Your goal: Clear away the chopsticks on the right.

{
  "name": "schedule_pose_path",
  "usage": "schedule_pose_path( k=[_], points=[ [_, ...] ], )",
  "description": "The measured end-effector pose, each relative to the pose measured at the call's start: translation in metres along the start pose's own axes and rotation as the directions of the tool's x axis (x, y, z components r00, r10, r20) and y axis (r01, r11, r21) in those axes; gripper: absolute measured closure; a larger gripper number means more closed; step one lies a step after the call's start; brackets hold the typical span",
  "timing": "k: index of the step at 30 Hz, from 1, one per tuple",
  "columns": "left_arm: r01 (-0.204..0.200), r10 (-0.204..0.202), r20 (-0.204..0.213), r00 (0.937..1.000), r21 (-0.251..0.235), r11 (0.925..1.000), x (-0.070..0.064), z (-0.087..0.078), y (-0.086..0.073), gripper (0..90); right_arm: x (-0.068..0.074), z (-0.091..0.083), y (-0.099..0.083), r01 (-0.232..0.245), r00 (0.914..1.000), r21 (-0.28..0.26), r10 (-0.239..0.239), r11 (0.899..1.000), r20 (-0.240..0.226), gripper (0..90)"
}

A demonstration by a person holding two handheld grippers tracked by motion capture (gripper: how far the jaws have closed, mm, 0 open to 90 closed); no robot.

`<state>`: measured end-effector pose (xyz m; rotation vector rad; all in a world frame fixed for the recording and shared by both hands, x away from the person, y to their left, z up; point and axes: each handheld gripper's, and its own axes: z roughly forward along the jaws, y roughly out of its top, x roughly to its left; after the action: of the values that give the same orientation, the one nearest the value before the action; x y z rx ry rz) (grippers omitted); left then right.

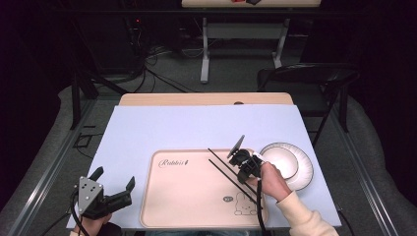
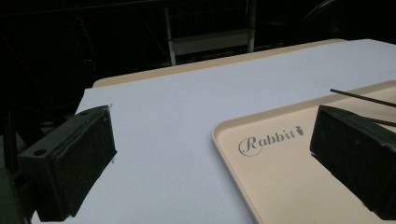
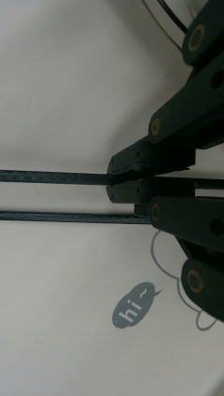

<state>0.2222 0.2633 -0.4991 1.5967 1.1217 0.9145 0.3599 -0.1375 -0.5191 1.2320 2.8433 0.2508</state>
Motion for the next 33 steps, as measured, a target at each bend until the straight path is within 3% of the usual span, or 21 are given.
schedule_pose_path(
  k=[8,12,13,14,15,18,21,24,26,27,29,30,31,32,33],
  points=[
    [-0.004,0.004,-0.001,1.0,0.0,1.0,0.0,0.0,0.0,0.0,0.001,0.005,-0.001,0.003,0.9998,0.032,-0.003,0.999,0.019,84.0],
    [-0.004,0.004,-0.001,1.0,0.0,1.0,0.0,0.0,0.0,0.0,0.002,0.003,-0.002,0.014,0.9997,0.028,-0.015,0.999,0.019,76.2],
    [-0.004,0.004,-0.001,1.0,0.0,1.0,0.0,0.0,0.0,0.0,0.002,0.002,-0.003,0.017,0.9995,0.025,-0.017,1.0,0.028,72.1],
    [-0.004,0.004,-0.001,1.0,0.0,1.0,0.0,0.0,0.0,0.0,0.002,0.0,-0.003,0.042,0.9986,0.011,-0.043,0.999,0.03,62.1],
    [-0.003,0.003,-0.002,1.0,0.001,1.0,0.0,0.0,0.0,0.0,0.002,0.0,-0.003,0.042,0.9986,0.011,-0.043,0.999,0.03,62.1],
    [-0.004,0.004,-0.002,1.0,0.001,1.0,0.0,0.0,0.0,0.0,0.003,-0.008,-0.005,0.057,0.9973,-0.018,-0.056,0.998,0.048,45.2],
    [-0.004,0.004,-0.003,1.0,0.002,1.0,-0.001,0.001,0.0,0.0,0.0,-0.017,-0.008,0.085,0.9947,-0.089,-0.08,0.992,0.064,29.9],
    [-0.006,0.006,-0.002,1.0,0.004,1.0,-0.001,0.0,0.0,0.0,-0.002,-0.03,-0.012,0.119,0.9895,-0.186,-0.101,0.975,0.103,17.3],
    [-0.003,0.003,-0.004,1.0,0.002,1.0,-0.001,0.001,0.0,0.0,-0.004,-0.037,-0.016,0.127,0.9875,-0.242,-0.1,0.962,0.122,14.6],
    [-0.004,0.004,-0.004,1.0,0.003,1.0,-0.001,0.001,0.0,0.0,-0.007,-0.043,-0.02,0.15,0.9829,-0.29,-0.112,0.945,0.146,13.2],
    [-0.009,0.009,0.0,1.0,0.005,0.9999,-0.001,0.0,0.0,0.0,-0.008,-0.046,-0.023,0.144,0.9832,-0.308,-0.101,0.94,0.152,12.2],
    [-0.005,0.005,-0.003,1.0,0.002,1.0,-0.001,0.001,0.0,0.0,-0.01,-0.053,-0.028,0.162,0.9803,-0.36,-0.109,0.919,0.165,10.2],
    [-0.005,0.005,-0.003,1.0,0.002,1.0,-0.001,0.001,0.0,0.0,-0.01,-0.053,-0.028,0.162,0.9803,-0.36,-0.109,0.919,0.165,10.2],
    [-0.004,0.004,-0.003,1.0,0.003,1.0,-0.001,0.001,0.0,0.0,-0.013,-0.059,-0.034,0.175,0.9777,-0.394,-0.112,0.902,0.178,7.8],
    [-0.005,0.005,-0.002,1.0,0.004,1.0,-0.001,0.001,0.0,0.0,-0.013,-0.059,-0.034,0.175,0.9777,-0.394,-0.112,0.902,0.178,7.8]
  ],
)
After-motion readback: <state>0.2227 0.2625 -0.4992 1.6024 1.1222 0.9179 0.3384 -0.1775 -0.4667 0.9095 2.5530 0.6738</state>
